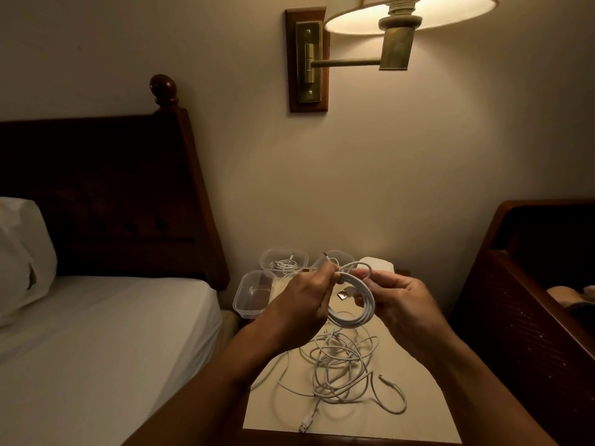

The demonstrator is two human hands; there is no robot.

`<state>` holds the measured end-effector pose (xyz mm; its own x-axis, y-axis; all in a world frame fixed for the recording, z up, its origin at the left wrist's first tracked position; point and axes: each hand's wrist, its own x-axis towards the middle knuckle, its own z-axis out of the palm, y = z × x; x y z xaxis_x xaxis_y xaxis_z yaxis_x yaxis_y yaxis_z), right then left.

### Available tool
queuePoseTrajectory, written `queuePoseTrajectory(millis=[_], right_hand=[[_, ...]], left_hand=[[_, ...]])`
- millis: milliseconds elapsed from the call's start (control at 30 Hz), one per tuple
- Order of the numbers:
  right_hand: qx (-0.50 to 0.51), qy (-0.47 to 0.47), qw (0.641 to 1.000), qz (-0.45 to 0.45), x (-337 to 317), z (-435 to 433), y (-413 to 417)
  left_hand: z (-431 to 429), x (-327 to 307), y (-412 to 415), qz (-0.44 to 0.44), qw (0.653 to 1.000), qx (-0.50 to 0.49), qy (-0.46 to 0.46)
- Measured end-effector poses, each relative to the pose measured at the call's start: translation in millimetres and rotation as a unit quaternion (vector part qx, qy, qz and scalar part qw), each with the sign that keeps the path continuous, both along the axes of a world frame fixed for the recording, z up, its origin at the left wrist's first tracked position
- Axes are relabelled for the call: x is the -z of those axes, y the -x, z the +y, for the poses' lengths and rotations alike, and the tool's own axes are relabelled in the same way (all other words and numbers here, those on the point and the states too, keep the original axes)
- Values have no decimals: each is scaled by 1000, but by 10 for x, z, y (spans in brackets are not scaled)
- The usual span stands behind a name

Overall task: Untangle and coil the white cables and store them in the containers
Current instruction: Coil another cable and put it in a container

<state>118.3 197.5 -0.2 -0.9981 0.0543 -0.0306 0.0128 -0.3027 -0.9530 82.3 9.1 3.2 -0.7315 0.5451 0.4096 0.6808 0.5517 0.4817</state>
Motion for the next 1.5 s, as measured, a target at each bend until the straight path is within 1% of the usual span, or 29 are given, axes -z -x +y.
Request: queuePoseTrajectory(millis=[67,167,267,367,400,433,500,533,567,700,767,867,1000,1133,1200,1233,1333,1433,1467,1500], right_hand=[[-2,23,999,-22,-9,-10,-2],[-14,28,999,-41,-4,-7,-7],[-27,16,999,-42,-7,-25,-37],[-50,37,997,-40,26,-80,-58],[-58,11,998,-24,39,-97,-76],[-65,-46,997,1,58,-121,-91],[-53,-181,981,44,103,-186,-126],[-39,-223,973,46,112,-212,-143],[-32,-243,969,44,126,-220,-151],[-34,-292,955,42,95,-245,-164],[-20,-298,953,49,95,-275,-163],[27,-304,949,76,69,-300,-178],[102,-335,928,123,35,-324,-245],[169,-337,902,208,117,-340,-267],[185,-345,891,232,151,-338,-252],[199,-358,879,245,169,-332,-240],[265,-425,820,276,228,-317,-183],[321,-503,739,313,305,-299,-120],[317,-506,729,335,323,-294,-114],[301,-496,732,358,340,-284,-111]], left_hand=[[-14,15,3,1,1000,-3,6],[-21,30,5,9,1000,-7,23],[-20,58,-2,19,999,-19,40],[-5,97,0,28,998,-33,44],[5,99,-8,30,998,-35,45],[16,101,-12,30,998,-35,43],[31,95,-17,27,998,-35,32],[34,92,-19,25,999,-37,28],[36,90,-16,25,999,-39,24],[33,87,3,36,998,-45,14],[27,89,11,38,998,-47,2],[38,77,-3,43,998,-44,-7],[64,40,-20,57,997,-42,-7],[68,29,-15,45,998,-32,-27],[74,44,-12,43,998,-32,-33],[75,54,-11,43,998,-33,-37],[72,70,-1,43,997,-45,-40],[76,64,11,51,997,-49,-33],[77,58,16,56,997,-52,-29],[77,51,23,61,996,-54,-25]])
